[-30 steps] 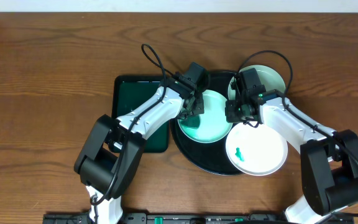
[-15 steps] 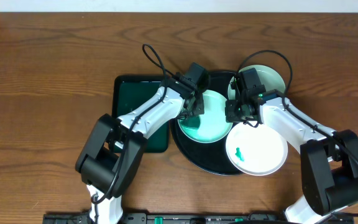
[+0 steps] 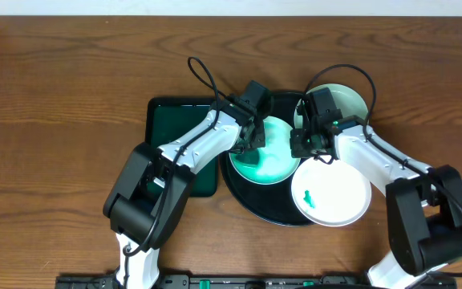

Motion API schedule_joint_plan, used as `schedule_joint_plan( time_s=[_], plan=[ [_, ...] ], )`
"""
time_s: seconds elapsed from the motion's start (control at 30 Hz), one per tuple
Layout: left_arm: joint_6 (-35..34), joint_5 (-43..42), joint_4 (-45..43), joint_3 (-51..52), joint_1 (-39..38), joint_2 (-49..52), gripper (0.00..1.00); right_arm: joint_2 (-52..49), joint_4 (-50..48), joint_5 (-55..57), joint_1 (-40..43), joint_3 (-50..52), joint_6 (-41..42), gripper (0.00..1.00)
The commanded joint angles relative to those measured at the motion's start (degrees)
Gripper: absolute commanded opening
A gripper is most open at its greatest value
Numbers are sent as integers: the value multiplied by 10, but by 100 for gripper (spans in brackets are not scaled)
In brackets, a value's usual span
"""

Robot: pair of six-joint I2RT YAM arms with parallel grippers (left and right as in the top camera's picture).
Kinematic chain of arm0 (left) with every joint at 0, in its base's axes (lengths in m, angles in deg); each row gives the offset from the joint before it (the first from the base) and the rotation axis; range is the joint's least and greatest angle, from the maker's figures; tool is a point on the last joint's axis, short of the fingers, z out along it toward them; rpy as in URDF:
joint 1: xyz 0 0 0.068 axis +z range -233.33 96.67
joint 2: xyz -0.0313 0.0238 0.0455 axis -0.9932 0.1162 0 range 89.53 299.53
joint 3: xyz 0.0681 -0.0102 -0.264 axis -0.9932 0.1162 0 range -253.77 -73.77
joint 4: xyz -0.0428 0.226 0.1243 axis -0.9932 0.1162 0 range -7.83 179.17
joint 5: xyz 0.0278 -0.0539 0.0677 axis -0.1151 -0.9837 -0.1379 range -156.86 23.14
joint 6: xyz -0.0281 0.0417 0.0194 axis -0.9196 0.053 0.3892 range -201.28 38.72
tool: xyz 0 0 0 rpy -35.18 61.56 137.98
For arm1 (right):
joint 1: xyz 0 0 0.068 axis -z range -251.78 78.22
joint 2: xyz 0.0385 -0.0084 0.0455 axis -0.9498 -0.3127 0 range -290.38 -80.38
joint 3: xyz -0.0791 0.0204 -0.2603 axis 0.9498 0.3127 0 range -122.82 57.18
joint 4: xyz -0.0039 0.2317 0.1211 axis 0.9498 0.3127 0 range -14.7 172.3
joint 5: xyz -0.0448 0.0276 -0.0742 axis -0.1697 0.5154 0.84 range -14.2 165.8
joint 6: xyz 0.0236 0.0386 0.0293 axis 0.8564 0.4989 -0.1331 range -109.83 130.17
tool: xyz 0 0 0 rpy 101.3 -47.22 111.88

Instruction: Clean dirty plates on tray and stack at the side

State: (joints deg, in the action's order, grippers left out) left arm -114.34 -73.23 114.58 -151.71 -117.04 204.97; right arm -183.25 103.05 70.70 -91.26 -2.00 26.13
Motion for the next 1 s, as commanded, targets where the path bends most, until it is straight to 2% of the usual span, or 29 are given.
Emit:
schedule_joint_plan(
  time_s=[0.0, 0.37, 0.57, 0.73, 0.97],
  plan=[
    [12, -41, 9, 17, -8, 46, 7, -22, -6, -5, -9, 2, -8, 1],
    [25, -187, -2, 3, -10, 40, 7, -22, -8, -21, -9, 2, -8, 1],
    [26, -192, -2, -13, -10, -9, 7, -22, -8, -21, -9, 2, -8, 1],
    [41, -139, -2, -14, -11, -76, 7, -22, -8, -21, -9, 2, -8, 1],
    [65, -1, 0, -14, -11, -118, 7, -22, -8, -21, -9, 2, -8, 1]
  ],
)
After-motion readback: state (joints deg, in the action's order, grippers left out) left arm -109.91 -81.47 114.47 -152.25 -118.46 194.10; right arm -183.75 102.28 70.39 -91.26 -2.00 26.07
